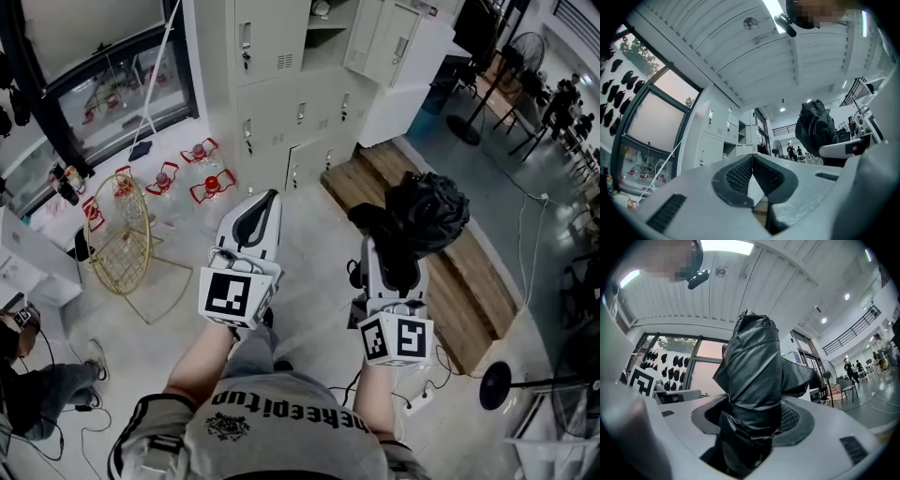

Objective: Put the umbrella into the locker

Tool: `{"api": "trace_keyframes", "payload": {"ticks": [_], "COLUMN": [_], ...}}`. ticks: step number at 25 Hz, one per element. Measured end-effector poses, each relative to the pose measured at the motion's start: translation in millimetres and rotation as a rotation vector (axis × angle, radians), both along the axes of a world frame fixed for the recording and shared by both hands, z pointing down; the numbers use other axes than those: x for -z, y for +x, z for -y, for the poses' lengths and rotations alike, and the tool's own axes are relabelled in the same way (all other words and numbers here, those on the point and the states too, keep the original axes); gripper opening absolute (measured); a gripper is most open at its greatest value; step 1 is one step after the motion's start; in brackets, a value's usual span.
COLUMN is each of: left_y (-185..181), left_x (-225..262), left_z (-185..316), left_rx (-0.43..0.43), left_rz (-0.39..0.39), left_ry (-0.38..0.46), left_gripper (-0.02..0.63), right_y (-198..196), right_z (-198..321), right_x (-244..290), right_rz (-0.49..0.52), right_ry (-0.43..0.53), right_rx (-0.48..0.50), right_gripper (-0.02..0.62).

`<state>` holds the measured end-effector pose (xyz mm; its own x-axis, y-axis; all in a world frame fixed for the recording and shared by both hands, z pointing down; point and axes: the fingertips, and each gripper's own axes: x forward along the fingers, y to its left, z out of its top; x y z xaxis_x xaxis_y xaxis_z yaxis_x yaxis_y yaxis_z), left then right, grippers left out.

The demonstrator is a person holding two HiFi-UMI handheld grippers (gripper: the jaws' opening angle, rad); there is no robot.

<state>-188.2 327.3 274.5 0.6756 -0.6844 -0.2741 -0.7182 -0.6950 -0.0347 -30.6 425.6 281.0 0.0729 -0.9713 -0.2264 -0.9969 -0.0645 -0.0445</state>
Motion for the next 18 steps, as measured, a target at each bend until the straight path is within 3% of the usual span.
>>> {"api": "trace_keyframes", "payload": {"ticks": [9,18], "left_y": [26,62], "left_x": [-4,6], "left_z": [74,168], "left_rx": [-0.009,-0.048], "left_rz": [-0.036,0.008], "left_ry": [-0.031,-0.003], "left_gripper": [0.005,0.005], "right_y": [28,53], "right_z": [71,168], "right_x": [-3,9], "right_rz": [0.009,0.029], "right_ry": [0.002,0.02], "right_rx": [-0.006,-0.022], "right_gripper": [0.265,0.265]}}
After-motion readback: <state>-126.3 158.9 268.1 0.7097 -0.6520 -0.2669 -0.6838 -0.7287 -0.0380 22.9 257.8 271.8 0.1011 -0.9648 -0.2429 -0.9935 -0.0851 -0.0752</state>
